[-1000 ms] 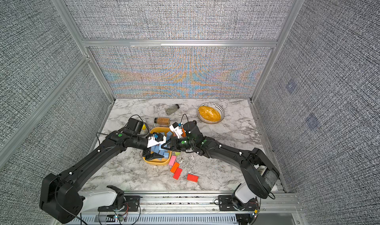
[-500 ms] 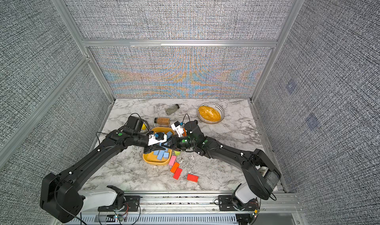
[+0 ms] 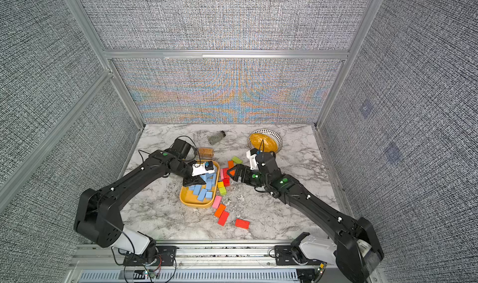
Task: Pick out the blue building blocks
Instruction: Place the building block in the storage box, then reset both arms
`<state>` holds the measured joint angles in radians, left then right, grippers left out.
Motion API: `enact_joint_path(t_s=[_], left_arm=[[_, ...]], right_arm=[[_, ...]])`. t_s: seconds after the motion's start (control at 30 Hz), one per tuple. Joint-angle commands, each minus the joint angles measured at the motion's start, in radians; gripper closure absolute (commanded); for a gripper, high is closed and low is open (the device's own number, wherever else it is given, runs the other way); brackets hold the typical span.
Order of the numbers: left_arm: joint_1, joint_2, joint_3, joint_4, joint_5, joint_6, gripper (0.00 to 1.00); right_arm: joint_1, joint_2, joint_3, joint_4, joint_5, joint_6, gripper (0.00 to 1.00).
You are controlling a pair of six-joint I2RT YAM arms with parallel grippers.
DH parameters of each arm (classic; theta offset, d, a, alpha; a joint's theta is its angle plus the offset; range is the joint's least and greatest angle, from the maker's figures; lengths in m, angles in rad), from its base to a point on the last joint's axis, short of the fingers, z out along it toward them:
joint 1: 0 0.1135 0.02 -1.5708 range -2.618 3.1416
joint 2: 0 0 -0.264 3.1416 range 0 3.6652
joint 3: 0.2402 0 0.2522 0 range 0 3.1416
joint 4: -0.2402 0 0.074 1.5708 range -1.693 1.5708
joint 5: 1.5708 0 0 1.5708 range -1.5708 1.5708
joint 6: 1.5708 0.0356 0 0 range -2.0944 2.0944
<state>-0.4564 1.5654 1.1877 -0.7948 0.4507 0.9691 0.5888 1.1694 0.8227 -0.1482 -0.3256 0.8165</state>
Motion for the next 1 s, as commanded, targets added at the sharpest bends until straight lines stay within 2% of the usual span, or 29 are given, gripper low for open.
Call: enact_joint_path(t_s=[0.0, 0.13, 0.27, 0.33, 0.37, 0.47, 0.53, 0.67, 0.8, 0.9, 0.97], left_arm=[[0.0, 0.049, 0.034, -0.072, -0.113, 0.032, 0.79], [0.001, 0.094, 0.074, -0.1, -0.132, 0.041, 0.68], [-0.001, 0.111, 0.106, -0.143, -0.099, 0.06, 0.45], [0.0, 0.108, 0.115, -0.157, -0.088, 0.059, 0.25], [0.0, 0.105, 0.119, -0.163, -0.084, 0.054, 0.01], [0.01, 0.074, 0.131, -0.181, -0.07, 0.014, 0.0], [0.037, 0.026, 0.124, -0.15, -0.043, -0.07, 0.0], [0.155, -0.152, 0.003, 0.109, -0.011, -0.385, 0.0], [0.227, -0.344, -0.21, 0.417, -0.196, -0.601, 0.0], [0.258, -0.445, -0.38, 0.647, -0.347, -0.728, 0.0], [0.273, -0.478, -0.462, 0.74, -0.443, -0.804, 0.0]], right_arm=[[-0.019, -0.043, -0.014, -0.049, 0.107, -0.013, 0.02], [-0.034, -0.08, -0.047, -0.066, 0.154, -0.018, 0.02], [-0.064, -0.104, -0.045, -0.112, 0.215, -0.011, 0.02], [-0.085, -0.117, -0.043, -0.121, 0.239, -0.018, 0.02], [-0.098, -0.126, -0.042, -0.126, 0.26, -0.024, 0.02], [-0.14, -0.154, -0.037, -0.133, 0.344, -0.069, 0.02], [-0.172, -0.176, -0.04, -0.133, 0.442, -0.108, 0.02], [-0.236, -0.225, -0.113, -0.018, 0.614, -0.266, 0.02], [-0.293, -0.27, -0.25, 0.164, 0.737, -0.389, 0.02], [-0.34, -0.275, -0.346, 0.289, 0.755, -0.479, 0.02], [-0.355, -0.272, -0.417, 0.385, 0.761, -0.548, 0.02]])
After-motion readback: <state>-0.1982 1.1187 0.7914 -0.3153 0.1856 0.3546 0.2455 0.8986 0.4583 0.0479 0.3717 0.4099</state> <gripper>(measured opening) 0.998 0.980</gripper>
